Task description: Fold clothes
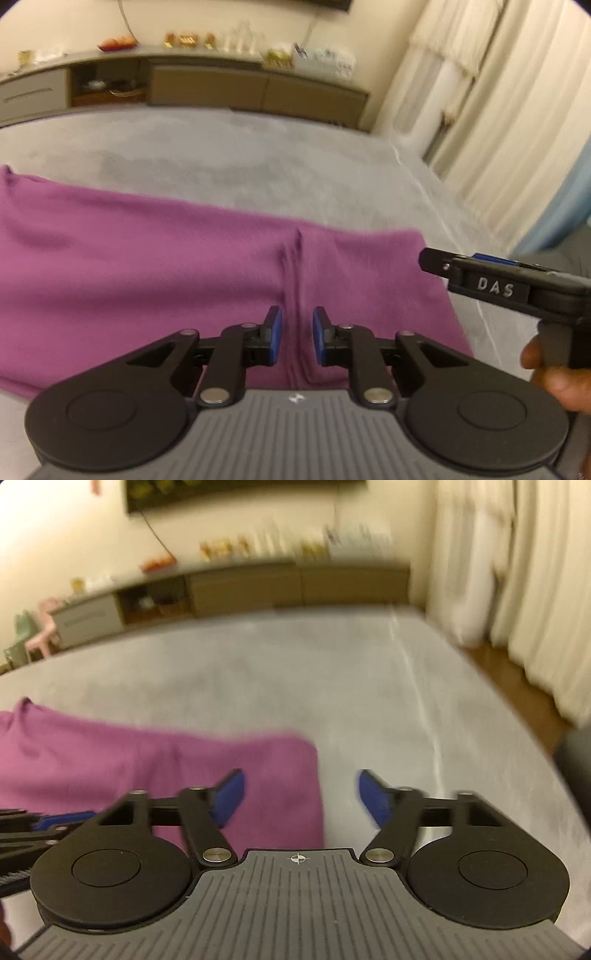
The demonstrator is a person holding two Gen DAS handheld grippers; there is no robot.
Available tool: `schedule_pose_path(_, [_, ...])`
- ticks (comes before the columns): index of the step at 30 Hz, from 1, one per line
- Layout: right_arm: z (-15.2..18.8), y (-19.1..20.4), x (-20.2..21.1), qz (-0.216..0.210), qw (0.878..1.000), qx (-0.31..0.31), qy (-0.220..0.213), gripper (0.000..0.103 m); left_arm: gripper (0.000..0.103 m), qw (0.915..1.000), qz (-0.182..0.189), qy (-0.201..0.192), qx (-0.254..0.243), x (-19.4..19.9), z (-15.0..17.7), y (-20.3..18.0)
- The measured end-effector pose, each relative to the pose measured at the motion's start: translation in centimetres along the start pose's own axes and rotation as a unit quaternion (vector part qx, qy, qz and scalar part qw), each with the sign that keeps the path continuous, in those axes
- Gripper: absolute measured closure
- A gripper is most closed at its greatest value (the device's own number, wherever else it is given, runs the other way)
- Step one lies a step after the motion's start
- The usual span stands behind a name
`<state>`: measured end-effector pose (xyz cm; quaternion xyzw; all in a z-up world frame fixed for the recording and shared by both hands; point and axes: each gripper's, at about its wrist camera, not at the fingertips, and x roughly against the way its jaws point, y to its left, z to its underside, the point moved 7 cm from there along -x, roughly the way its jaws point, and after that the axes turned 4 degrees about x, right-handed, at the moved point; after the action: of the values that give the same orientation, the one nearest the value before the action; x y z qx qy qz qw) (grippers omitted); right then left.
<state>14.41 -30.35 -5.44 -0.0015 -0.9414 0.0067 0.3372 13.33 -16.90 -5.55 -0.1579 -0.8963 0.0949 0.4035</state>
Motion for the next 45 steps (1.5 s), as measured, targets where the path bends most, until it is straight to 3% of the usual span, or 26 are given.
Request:
schedule_pose_path(2, [1.5, 0.7, -2.3, -0.026, 0.998, -0.003, 0.062, 0.060, 0.086, 0.9999, 0.011, -0.010, -0.003, 0.6, -0.3, -0.5])
schedule_pose_path(5, [1.8, 0.9, -2.0, -0.026, 0.997, 0.005, 0.066, 0.058, 0.086, 0.9990, 0.042, 0.009, -0.011, -0.2, -0.2, -1.8])
schedule_pose_path(7, [1.7, -0.2, -0.4, -0.032, 0.997, -0.047, 0.057, 0.053, 0.085, 0.9986, 0.037, 0.031, -0.021, -1.4, 0.2, -2.0])
schedule_pose_path(9, [2.1, -1.9, 1.9, -0.038, 0.991, -0.120, 0.037, 0.033, 0.086, 0.9979, 0.028, 0.049, -0.032, -2.4, 0.6, -1.7])
schedule_pose_path(10, [2.6, -2.6, 3.0, -0.041, 0.988, -0.148, 0.028, 0.029, 0.087, 0.9978, 0.031, 0.049, -0.032, -2.5, 0.5, -1.5])
schedule_pose_path(12, [3.7, -3.2, 3.6, -0.037, 0.983, -0.175, 0.037, 0.025, 0.085, 0.9981, 0.032, 0.048, -0.022, -2.1, -0.5, -1.1])
schedule_pose_path(14, [4.3, -2.8, 2.9, -0.021, 0.984, -0.166, 0.062, 0.025, 0.073, 0.9985, 0.035, 0.037, -0.021, -1.4, -2.1, -1.3])
schedule_pose_path(16, [4.7, -1.7, 1.6, -0.025, 0.985, -0.143, 0.089, 0.031, 0.056, 0.9982, 0.040, 0.030, -0.034, -0.8, -3.6, -2.1])
schedule_pose_path(18, [4.8, -0.5, 1.4, -0.039, 0.988, -0.117, 0.090, 0.062, 0.050, 0.9972, 0.046, 0.030, -0.051, -0.4, -5.0, -3.1])
schedule_pose_path(20, [4.2, 0.2, 2.5, -0.046, 0.993, -0.095, 0.060, 0.082, 0.048, 0.9948, 0.056, 0.040, -0.074, -0.5, -5.9, -4.5])
schedule_pose_path(25, [2.7, 2.7, 4.9, -0.082, 0.996, -0.039, -0.014, 0.090, 0.044, 0.9856, 0.086, 0.065, -0.130, -0.9, -7.0, -7.4])
schedule_pose_path(29, [2.7, 5.5, 5.6, -0.121, 0.992, 0.005, -0.033, 0.090, 0.042, 0.9789, 0.079, 0.094, -0.163, -2.1, -5.8, -7.7])
schedule_pose_path(31, [2.9, 6.8, 5.5, -0.136, 0.990, 0.025, -0.033, 0.089, 0.048, 0.9775, 0.061, 0.105, -0.172, -3.3, -5.1, -7.0])
schedule_pose_path(33, [3.1, 7.8, 5.5, -0.144, 0.988, 0.039, -0.033, 0.089, 0.090, 0.9773, 0.042, 0.111, -0.175, -4.1, -4.7, -5.8])
schedule_pose_path(34, [3.1, 7.9, 5.7, -0.154, 0.987, 0.038, -0.036, 0.087, 0.091, 0.9784, 0.040, 0.109, -0.171, -4.1, -4.8, -5.1])
schedule_pose_path(35, [3.0, 8.0, 6.0, -0.167, 0.985, 0.032, -0.040, 0.075, 0.091, 0.9812, 0.049, 0.099, -0.158, -3.4, -5.3, -4.2])
schedule_pose_path(37, [2.5, 7.8, 7.4, -0.203, 0.977, 0.009, -0.066, 0.067, 0.091, 0.9864, 0.065, 0.078, -0.130, -1.7, -6.5, -2.1])
schedule_pose_path(38, [2.3, 7.7, 7.9, -0.221, 0.972, -0.003, -0.076, 0.054, 0.091, 0.9897, 0.068, 0.062, -0.110, -0.5, -7.3, -0.4])
schedule_pose_path(39, [2.2, 7.5, 8.4, -0.238, 0.968, -0.016, -0.084, 0.049, 0.091, 0.9922, 0.070, 0.049, -0.091, 0.6, -8.0, 1.4])
schedule_pose_path(41, [2.2, 7.4, 8.6, -0.261, 0.961, -0.035, -0.085, 0.049, 0.091, 0.9957, 0.062, 0.037, -0.059, 1.8, -8.7, 5.6])
schedule_pose_path(45, [3.4, 9.2, 6.3, -0.242, 0.970, -0.005, -0.023, 0.053, 0.091, 0.9981, 0.030, 0.051, -0.013, 1.6, -7.3, 12.9])
